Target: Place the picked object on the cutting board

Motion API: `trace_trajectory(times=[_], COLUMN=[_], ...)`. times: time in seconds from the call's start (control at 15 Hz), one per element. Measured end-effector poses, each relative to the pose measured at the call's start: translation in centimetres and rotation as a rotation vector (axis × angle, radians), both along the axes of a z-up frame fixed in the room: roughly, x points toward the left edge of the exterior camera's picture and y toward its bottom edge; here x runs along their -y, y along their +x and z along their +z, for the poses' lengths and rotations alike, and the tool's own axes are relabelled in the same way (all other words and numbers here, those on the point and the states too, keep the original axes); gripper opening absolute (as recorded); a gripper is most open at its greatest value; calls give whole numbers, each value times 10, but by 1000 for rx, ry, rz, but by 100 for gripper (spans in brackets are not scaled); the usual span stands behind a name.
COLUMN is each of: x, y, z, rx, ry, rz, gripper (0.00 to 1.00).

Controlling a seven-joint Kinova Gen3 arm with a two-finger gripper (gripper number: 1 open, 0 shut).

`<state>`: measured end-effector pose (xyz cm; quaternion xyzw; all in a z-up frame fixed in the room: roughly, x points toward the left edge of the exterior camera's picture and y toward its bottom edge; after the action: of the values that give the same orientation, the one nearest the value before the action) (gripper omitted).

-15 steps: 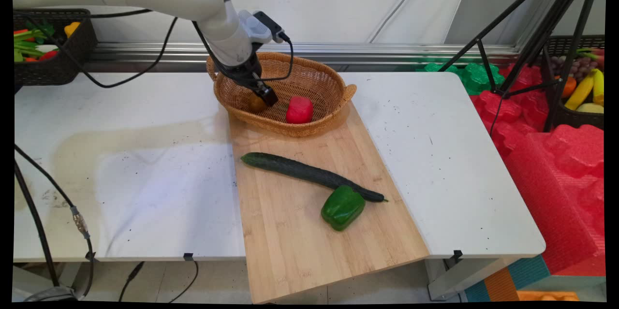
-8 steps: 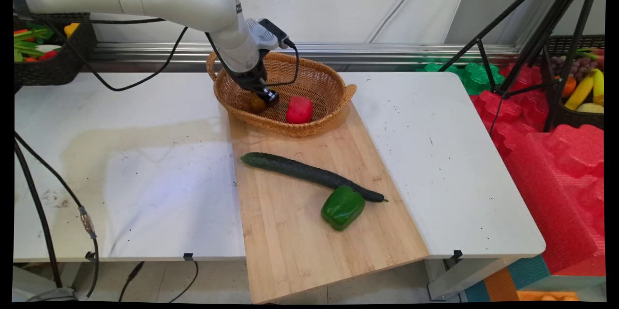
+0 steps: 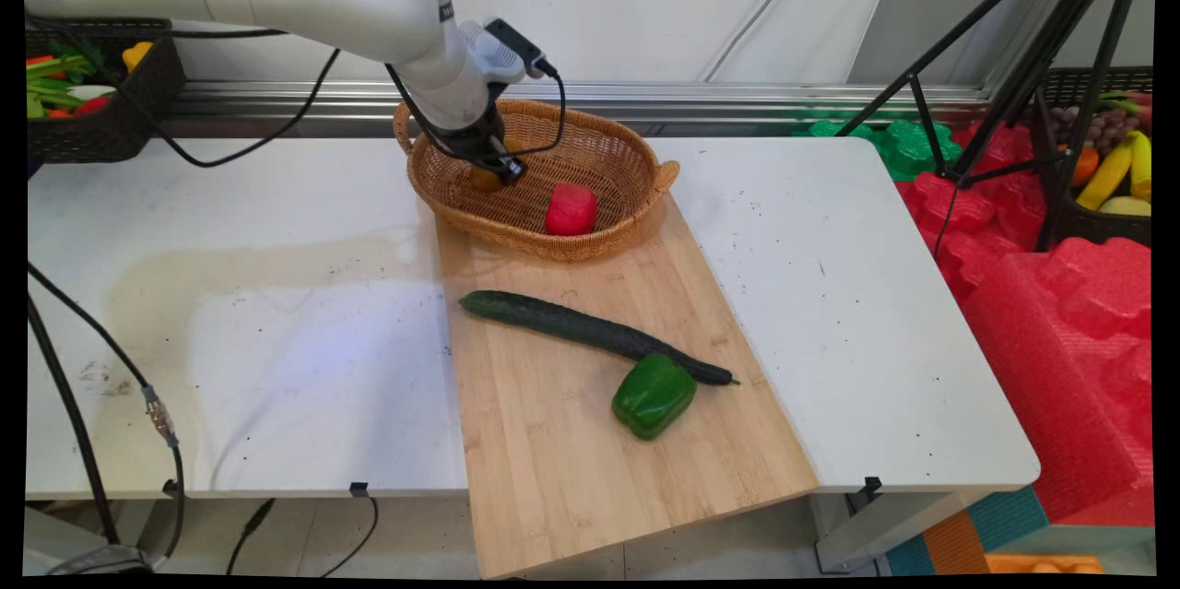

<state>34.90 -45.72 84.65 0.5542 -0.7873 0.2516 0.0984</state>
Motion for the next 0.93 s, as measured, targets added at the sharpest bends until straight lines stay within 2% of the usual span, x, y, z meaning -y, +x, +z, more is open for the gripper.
trace_trajectory(times=[0.2,0.33,0.67,0.93], x=[-14,-27,-82,-120], y=[-4,-8,-20,-25], z=[26,47,95,114], rx=[11,19,38,53], ry=[-56,-91,-144,-142], rz=[-41,-92,-310,-474], gripper=[0,0,0,0])
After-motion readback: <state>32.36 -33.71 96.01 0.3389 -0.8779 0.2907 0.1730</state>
